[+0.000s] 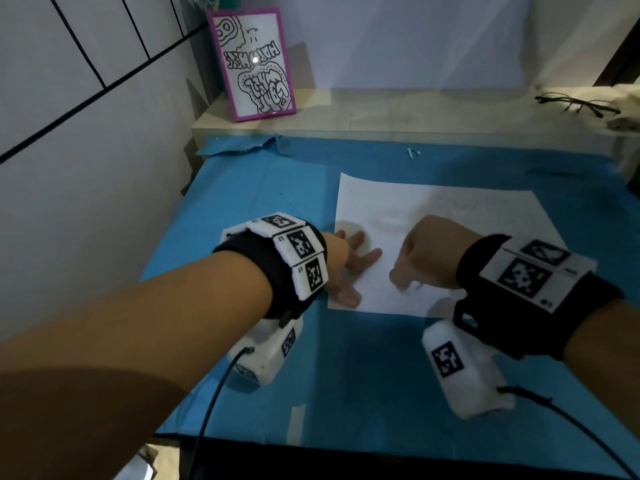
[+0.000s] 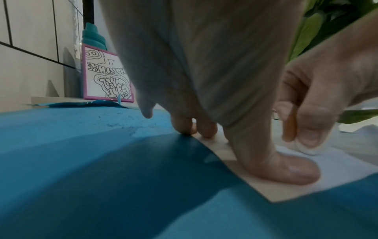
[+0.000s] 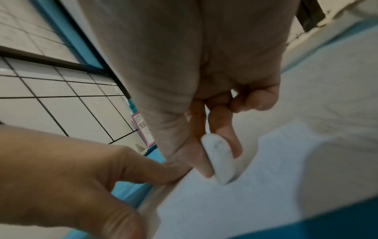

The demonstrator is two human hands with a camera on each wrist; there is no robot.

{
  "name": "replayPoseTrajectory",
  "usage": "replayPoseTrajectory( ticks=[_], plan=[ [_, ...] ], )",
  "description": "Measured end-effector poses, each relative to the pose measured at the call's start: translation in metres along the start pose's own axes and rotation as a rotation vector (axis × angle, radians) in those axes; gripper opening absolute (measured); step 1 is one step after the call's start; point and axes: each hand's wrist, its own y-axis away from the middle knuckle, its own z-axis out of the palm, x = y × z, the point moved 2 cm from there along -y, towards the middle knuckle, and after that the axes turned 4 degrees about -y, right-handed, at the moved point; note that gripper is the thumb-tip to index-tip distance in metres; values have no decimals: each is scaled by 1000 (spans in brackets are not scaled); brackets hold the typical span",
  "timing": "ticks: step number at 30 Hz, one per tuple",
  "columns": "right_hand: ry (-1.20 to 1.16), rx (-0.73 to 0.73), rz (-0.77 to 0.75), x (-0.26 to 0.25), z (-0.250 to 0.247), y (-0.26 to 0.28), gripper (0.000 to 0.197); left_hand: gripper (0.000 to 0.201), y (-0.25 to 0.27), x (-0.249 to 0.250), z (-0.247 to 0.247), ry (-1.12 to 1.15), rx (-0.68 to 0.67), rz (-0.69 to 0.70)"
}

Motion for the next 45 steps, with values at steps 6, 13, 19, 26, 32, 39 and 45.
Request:
replayPoseTrajectory(
  ticks=[6,13,19,26,32,39,45],
  plan=[
    [-44,-36,5,0,0,0,21,80,-2,-4,1,14,20,17],
    [-13,-102,-22,-11,11,3,21,71,-1,-3,0,55,57,9],
    [139,-225,-34,-16,10,3,29,73,-4,-5,3,70,110,19],
    [125,-222,-79,-16,7,14,11,77,-5,-5,2,-7,98,7],
    [134,-116,-5,-8,1,-2,23,80,0,2,-4,-29,40,-8],
    [136,-65,30,1,-8,-4,22,81,-1,2,-2,-17,4,-1],
    [65,-210,33,-8,6,-5,20,72,0,2,-4,-35,21,-8]
  ],
)
